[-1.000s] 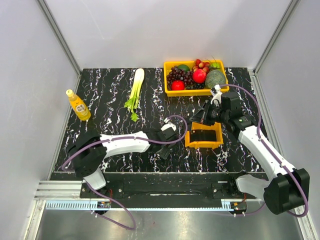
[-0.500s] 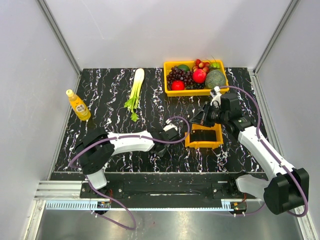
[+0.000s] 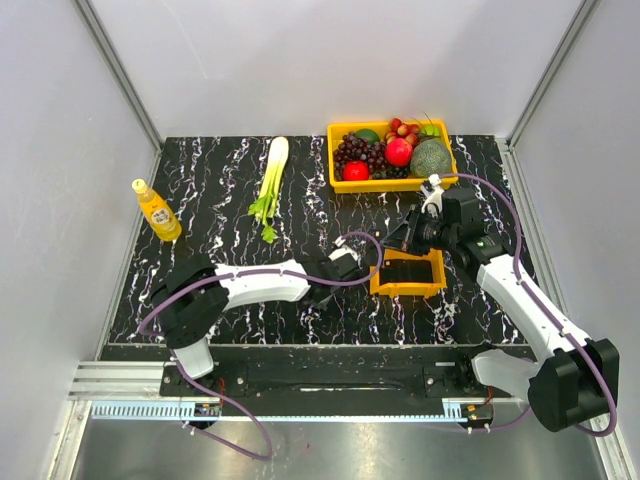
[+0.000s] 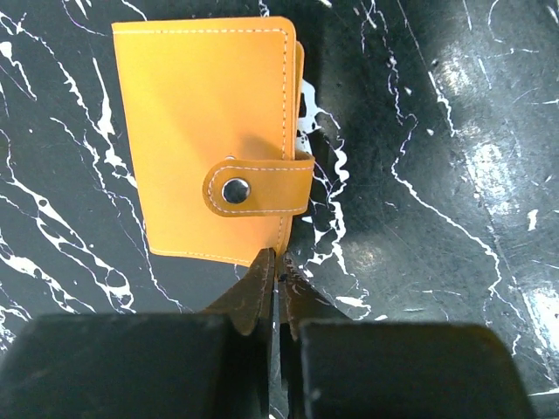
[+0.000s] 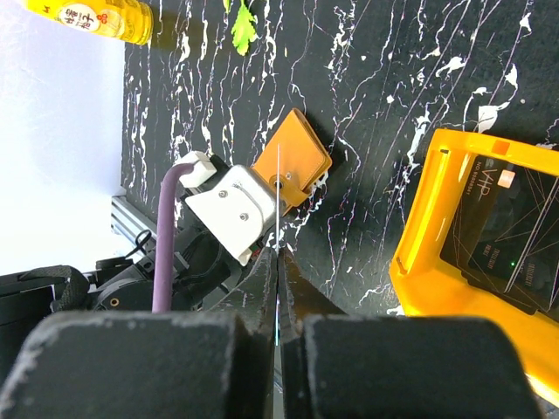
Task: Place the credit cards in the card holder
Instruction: Pick up the card holder from the center of the board.
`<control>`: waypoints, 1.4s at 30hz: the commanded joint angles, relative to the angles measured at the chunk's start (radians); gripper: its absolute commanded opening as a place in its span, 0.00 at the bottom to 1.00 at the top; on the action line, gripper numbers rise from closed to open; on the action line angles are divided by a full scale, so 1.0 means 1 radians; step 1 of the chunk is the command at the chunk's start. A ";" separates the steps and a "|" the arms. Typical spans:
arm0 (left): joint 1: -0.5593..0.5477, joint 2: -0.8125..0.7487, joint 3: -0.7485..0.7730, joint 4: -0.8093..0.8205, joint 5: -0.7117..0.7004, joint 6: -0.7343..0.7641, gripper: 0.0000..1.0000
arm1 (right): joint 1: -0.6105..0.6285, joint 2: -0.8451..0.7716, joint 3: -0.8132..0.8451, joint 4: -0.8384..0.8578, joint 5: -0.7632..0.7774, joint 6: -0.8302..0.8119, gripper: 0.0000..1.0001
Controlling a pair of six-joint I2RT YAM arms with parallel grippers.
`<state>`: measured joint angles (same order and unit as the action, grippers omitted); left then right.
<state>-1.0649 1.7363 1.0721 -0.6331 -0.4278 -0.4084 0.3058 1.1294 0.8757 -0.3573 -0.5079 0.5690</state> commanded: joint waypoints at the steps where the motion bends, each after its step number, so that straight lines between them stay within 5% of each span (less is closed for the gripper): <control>1: -0.003 -0.018 0.048 -0.004 0.014 0.013 0.00 | 0.003 -0.023 -0.003 0.021 0.006 -0.018 0.00; 6: 0.013 -0.053 0.080 -0.036 0.033 0.000 0.00 | 0.003 -0.014 -0.003 0.024 0.008 -0.020 0.00; 17: 0.143 -0.178 0.127 -0.042 0.317 -0.076 0.00 | 0.003 0.009 -0.006 0.050 -0.007 0.000 0.00; 20: 0.126 -0.187 0.131 -0.088 0.147 -0.079 0.00 | 0.003 0.018 -0.006 0.069 -0.023 0.009 0.00; 25: 0.152 -0.262 0.228 -0.158 0.130 -0.015 0.00 | 0.003 0.038 -0.006 0.081 -0.047 0.011 0.00; 29: 0.134 -0.147 0.295 -0.234 0.150 0.011 0.00 | 0.019 0.070 -0.015 0.136 -0.089 0.051 0.00; 42: 0.072 -0.070 0.311 -0.221 0.017 -0.138 0.00 | 0.208 0.109 -0.113 0.317 0.201 0.373 0.00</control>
<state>-0.9939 1.6844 1.3460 -0.8558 -0.3401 -0.4923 0.4835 1.2308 0.7784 -0.1257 -0.4324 0.8310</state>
